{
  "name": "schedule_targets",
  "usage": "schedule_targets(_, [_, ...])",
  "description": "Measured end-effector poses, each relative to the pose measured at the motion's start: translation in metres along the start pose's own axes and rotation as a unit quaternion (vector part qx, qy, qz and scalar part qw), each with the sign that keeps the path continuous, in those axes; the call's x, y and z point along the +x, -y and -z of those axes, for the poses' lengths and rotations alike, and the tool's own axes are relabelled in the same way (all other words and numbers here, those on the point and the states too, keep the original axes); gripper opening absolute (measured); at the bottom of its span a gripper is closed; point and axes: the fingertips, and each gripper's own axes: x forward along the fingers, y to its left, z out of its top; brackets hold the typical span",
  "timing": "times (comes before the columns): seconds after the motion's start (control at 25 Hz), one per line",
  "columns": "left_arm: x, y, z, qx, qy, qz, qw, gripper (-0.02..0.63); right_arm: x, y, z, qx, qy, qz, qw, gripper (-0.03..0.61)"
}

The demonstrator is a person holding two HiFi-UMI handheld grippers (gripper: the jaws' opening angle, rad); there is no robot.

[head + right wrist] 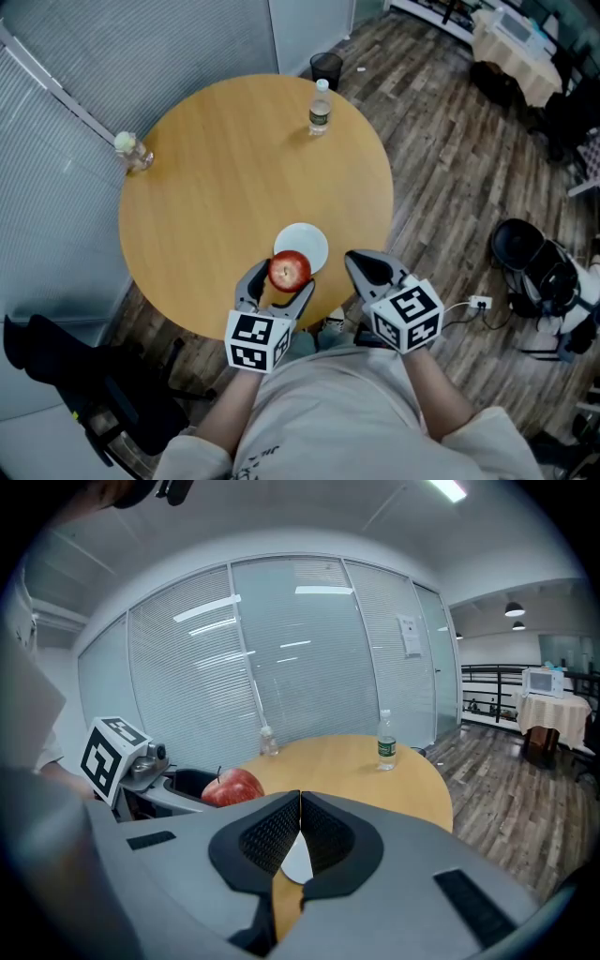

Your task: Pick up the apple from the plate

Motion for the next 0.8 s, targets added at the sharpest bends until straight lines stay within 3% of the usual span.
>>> schedule_targets(0.8, [-0.0074, -0.0032, 0.0019, 0.001, 0.000, -0.007, 1.0000, 0.377, -0.0098, 0.0008, 0.0064, 0.006, -0.001, -0.003, 1.000, 0.031])
